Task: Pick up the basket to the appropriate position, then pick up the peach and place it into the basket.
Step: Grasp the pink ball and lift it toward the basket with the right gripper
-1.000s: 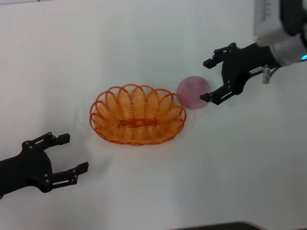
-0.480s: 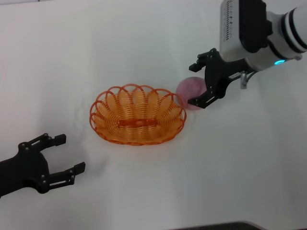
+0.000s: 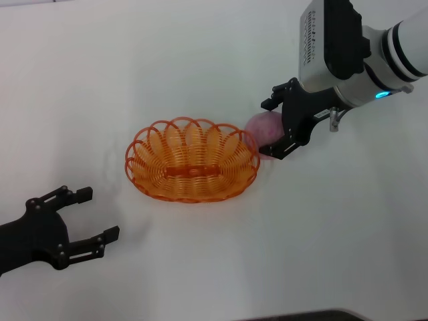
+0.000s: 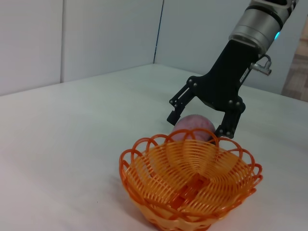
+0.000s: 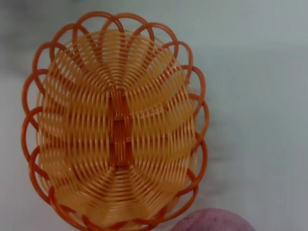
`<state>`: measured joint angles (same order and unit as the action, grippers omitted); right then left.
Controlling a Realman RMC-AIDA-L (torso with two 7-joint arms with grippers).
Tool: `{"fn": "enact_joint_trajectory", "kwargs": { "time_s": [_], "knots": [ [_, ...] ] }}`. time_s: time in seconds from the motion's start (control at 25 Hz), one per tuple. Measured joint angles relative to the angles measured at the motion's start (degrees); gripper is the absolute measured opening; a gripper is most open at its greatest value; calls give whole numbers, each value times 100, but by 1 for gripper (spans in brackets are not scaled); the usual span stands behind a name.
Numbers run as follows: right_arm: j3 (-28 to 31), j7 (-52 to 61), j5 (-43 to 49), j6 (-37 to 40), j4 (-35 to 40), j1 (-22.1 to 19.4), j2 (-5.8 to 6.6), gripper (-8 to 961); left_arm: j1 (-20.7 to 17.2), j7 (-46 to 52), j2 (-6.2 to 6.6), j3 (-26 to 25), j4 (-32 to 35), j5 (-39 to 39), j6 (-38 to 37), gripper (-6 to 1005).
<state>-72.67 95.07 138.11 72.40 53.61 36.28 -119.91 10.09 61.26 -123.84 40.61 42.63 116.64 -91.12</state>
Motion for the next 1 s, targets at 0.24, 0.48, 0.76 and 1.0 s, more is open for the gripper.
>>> {"fn": "enact_joint_trajectory", "kwargs": {
  "time_s": [0.24, 0.48, 0.76, 1.0],
  "knots": [
    [2, 104, -23, 42, 10, 7, -3, 921, -2, 0, 0, 0, 0, 0, -2, 885],
    [-9, 176, -14, 82, 28, 22, 11, 809, -5, 0, 3, 0, 0, 0, -2, 885],
    [-8, 178, -14, 88, 59, 6, 12, 569, -7, 0, 8, 0, 0, 0, -2, 885],
    [6, 178, -12, 91, 61, 2, 12, 391, -8, 0, 9, -39, 0, 0, -2, 886]
  ]
}}
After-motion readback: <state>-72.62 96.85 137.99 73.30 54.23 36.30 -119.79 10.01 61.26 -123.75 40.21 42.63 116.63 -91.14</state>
